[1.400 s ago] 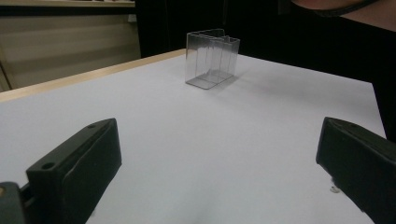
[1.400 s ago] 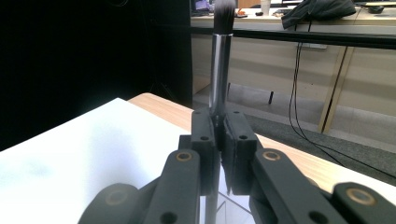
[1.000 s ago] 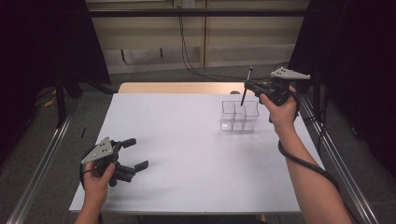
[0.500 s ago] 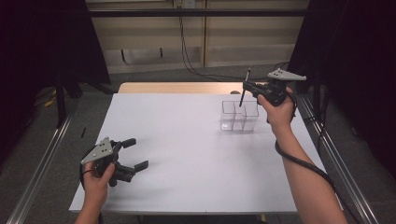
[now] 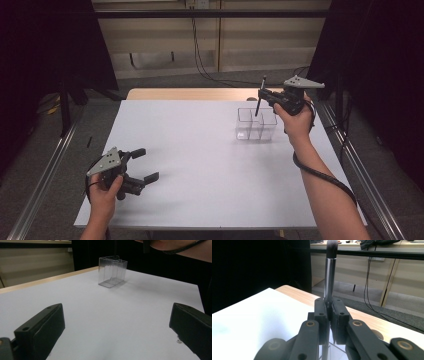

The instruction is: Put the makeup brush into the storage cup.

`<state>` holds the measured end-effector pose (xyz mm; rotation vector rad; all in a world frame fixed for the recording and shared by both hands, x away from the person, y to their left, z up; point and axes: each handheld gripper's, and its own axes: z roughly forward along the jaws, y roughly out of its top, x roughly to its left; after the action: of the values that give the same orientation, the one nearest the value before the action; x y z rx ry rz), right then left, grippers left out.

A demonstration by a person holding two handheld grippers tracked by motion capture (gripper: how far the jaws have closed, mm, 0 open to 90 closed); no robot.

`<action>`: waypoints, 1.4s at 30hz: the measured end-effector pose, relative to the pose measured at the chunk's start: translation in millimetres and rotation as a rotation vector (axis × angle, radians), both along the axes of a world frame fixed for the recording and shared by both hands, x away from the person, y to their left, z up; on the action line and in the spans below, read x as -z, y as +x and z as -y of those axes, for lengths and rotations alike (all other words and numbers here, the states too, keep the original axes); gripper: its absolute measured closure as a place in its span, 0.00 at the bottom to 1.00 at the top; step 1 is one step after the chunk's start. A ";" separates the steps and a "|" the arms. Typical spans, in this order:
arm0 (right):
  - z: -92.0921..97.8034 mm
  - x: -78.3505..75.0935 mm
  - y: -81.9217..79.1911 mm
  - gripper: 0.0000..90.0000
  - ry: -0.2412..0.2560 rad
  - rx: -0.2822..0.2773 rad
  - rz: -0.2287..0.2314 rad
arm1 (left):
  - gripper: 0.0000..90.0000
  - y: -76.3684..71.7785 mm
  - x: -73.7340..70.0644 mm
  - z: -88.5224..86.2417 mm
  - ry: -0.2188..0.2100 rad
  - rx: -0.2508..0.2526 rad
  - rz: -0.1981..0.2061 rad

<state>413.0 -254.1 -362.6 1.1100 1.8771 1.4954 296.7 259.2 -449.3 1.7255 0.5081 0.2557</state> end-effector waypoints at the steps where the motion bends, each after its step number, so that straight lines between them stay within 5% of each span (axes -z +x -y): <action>1: -0.1 0.2 -0.2 0.94 -0.001 -0.001 0.001 | 0.00 -0.1 -0.1 -0.1 0.000 -0.002 0.000; 42: -0.8 14.0 -6.3 0.93 -0.015 -0.014 -0.023 | 0.00 0.4 0.1 0.8 0.006 0.002 0.002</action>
<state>406.7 -253.3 -376.6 1.1142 1.9116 1.4800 297.1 258.4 -449.4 1.7315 0.5048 0.2576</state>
